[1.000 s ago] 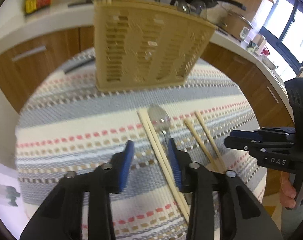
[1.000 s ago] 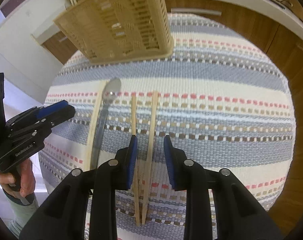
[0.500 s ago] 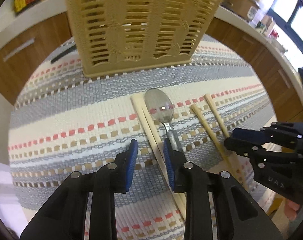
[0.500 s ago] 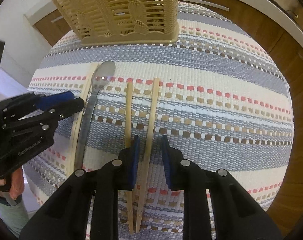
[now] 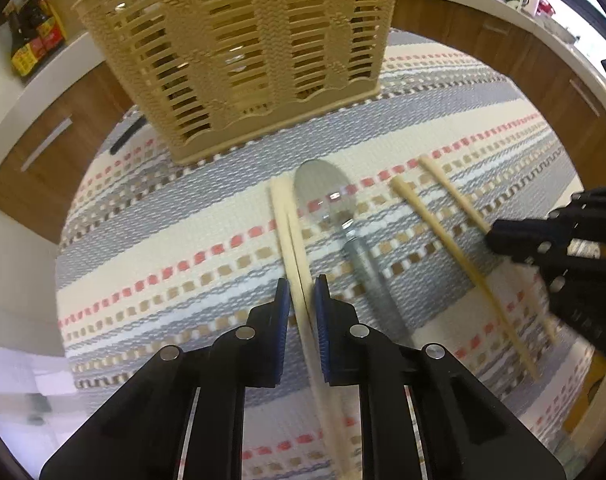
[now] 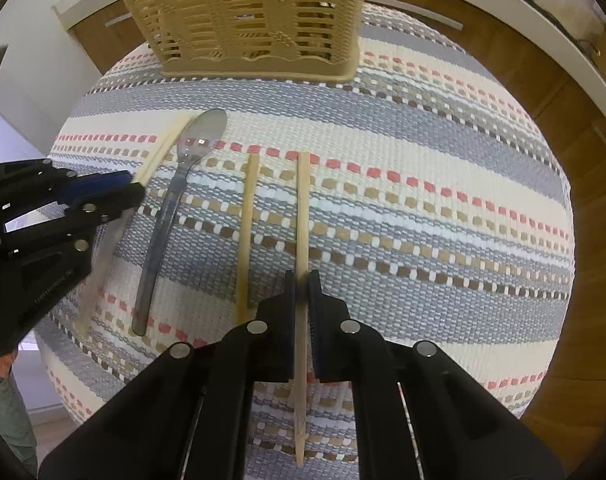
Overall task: Organize utensils
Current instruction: 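Grasp a wooden chopstick with the left tool while the right tool grasps another chopstick, then lift both chopsticks and carry them over the beige basket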
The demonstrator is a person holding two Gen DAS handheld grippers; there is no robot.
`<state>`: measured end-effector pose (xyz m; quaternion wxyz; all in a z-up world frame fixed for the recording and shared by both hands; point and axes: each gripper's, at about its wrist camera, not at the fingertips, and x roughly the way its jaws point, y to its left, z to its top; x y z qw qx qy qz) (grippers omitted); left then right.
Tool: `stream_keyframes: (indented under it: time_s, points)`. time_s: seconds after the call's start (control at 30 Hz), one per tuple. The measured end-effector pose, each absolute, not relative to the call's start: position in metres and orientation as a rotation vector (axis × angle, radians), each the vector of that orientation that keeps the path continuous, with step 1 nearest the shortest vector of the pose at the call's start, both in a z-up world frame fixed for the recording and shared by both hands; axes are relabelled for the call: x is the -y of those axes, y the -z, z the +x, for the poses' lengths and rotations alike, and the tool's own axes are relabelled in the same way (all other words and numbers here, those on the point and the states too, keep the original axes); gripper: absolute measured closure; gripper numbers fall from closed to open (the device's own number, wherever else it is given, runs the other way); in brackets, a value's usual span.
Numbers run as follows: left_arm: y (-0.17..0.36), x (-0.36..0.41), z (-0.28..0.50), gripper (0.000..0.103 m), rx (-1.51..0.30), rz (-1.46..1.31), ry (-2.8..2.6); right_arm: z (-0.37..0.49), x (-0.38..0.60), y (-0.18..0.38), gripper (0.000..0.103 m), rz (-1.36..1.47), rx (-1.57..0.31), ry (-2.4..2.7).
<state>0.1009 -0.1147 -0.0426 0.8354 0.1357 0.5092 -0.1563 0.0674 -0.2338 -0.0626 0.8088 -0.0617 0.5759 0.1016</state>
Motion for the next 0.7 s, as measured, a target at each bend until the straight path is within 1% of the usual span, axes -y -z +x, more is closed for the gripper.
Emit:
stream_keyframes:
  time_s: [0.1, 0.23, 0.33, 0.47, 0.57, 0.7]
  points:
    - [0.043, 0.11, 0.102, 0.091, -1.086, 0.282, 0.328, 0.069, 0.239, 0.062, 0.098, -0.105, -1.256, -0.238]
    - [0.043, 0.106, 0.104, 0.083, -1.106, 0.274, 0.328, 0.073, 0.24, 0.061, 0.098, -0.119, -1.282, -0.248]
    - [0.043, 0.106, 0.106, 0.083, -1.119, 0.291, 0.325, 0.076, 0.24, 0.059, 0.098, -0.151, -1.293, -0.246]
    - [0.044, 0.109, 0.106, 0.092, -1.111, 0.303, 0.316, 0.075, 0.232, 0.06, 0.098, -0.183, -1.283, -0.252]
    - [0.042, 0.102, 0.098, 0.093, -1.084, 0.268, 0.309, 0.071, 0.228, 0.058, 0.099, -0.177, -1.252, -0.265]
    - [0.015, 0.085, 0.09, 0.093, -0.98, 0.171, 0.316, 0.063, 0.225, 0.045, 0.099, -0.148, -1.186, -0.294]
